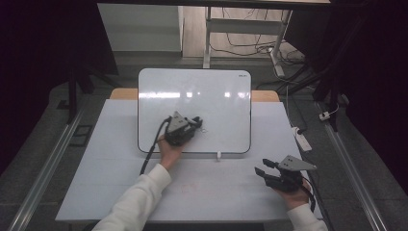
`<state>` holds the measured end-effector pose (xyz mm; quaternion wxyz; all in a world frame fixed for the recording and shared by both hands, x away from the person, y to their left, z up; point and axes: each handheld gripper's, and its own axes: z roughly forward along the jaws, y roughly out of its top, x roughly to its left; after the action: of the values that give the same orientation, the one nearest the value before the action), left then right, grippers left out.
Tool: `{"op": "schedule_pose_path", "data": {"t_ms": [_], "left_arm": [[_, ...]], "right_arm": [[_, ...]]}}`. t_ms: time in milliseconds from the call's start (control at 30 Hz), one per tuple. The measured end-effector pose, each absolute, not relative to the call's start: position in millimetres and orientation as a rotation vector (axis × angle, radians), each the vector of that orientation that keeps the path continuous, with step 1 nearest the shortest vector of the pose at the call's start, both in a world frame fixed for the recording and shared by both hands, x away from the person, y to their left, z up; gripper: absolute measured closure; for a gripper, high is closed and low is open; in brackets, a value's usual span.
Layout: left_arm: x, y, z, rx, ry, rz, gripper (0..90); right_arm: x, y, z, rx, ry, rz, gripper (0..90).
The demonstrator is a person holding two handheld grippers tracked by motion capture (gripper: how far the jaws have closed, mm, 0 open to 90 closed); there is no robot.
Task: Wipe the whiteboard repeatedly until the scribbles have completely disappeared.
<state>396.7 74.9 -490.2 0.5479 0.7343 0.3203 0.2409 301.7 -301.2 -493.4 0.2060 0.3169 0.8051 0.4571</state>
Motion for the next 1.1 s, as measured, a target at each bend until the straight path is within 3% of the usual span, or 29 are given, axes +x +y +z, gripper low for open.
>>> {"op": "schedule_pose_path", "data": {"t_ms": [100, 367, 633, 933, 1100], "left_arm": [[389, 52, -496, 1.818, 0.683, 0.588, 79.6], [393, 108, -487, 1.712, 0.822, 0.624, 79.6], [384, 45, -503, 1.793, 0.695, 0.563, 79.6], [392, 97, -492, 1.687, 0.821, 0.602, 79.7], [384, 59, -503, 1.776, 0.719, 0.563, 79.6]], "right_arm": [[302, -301, -493, 0.885, 2.239, 1.276, 50.6], [302, -302, -494, 0.886, 2.242, 1.278, 50.7], [303, -300, -493, 0.888, 2.242, 1.27, 50.6], [304, -300, -494, 0.887, 2.245, 1.278, 50.6], [303, -296, -493, 0.87, 2.251, 1.267, 50.4]]}}
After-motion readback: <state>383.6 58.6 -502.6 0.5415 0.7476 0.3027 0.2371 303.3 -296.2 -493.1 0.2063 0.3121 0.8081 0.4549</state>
